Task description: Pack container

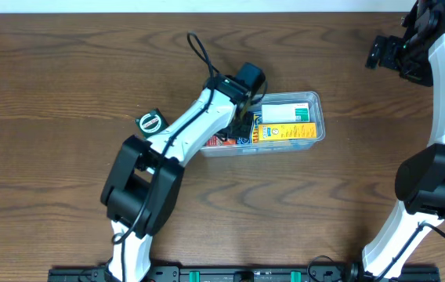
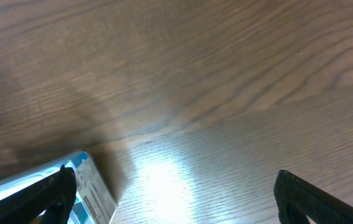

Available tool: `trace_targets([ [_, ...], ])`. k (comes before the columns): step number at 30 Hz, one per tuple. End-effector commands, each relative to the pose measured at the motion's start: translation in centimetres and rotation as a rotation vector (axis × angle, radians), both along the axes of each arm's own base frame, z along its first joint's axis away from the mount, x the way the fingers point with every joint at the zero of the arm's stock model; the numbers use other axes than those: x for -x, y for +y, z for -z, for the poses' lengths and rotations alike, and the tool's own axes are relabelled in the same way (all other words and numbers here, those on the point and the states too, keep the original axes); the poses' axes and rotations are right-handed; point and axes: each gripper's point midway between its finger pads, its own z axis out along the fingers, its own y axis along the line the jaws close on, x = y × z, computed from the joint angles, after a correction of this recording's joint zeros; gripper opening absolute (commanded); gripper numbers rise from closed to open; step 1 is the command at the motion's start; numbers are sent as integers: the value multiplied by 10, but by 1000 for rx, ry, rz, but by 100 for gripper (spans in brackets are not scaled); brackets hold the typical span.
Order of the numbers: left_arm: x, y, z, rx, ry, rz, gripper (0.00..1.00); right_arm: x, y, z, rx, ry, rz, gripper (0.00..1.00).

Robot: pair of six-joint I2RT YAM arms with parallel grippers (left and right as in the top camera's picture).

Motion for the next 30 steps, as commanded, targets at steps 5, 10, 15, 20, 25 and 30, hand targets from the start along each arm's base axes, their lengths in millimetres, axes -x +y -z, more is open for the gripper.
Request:
trace_targets([
  [5, -21, 32, -73, 20, -163, -68, 6, -2, -1, -5, -7, -17, 12, 99],
  [10, -15, 42, -65, -6, -122, -80, 6, -2, -1, -5, -7, -17, 12, 99],
  [15, -14, 42, -52, -25, -92, -79, 6, -2, -1, -5, -7, -17, 12, 99],
  [20, -11, 41, -32, -42, -43, -92, 6, -2, -1, -5, -7, -17, 12, 99],
  [25, -9, 42, -12, -71, 3, -90, 6, -2, -1, -5, -7, -17, 12, 99],
  [30, -7, 44, 3, -92, 35, -89, 6, -2, -1, -5, -7, -17, 11, 99],
])
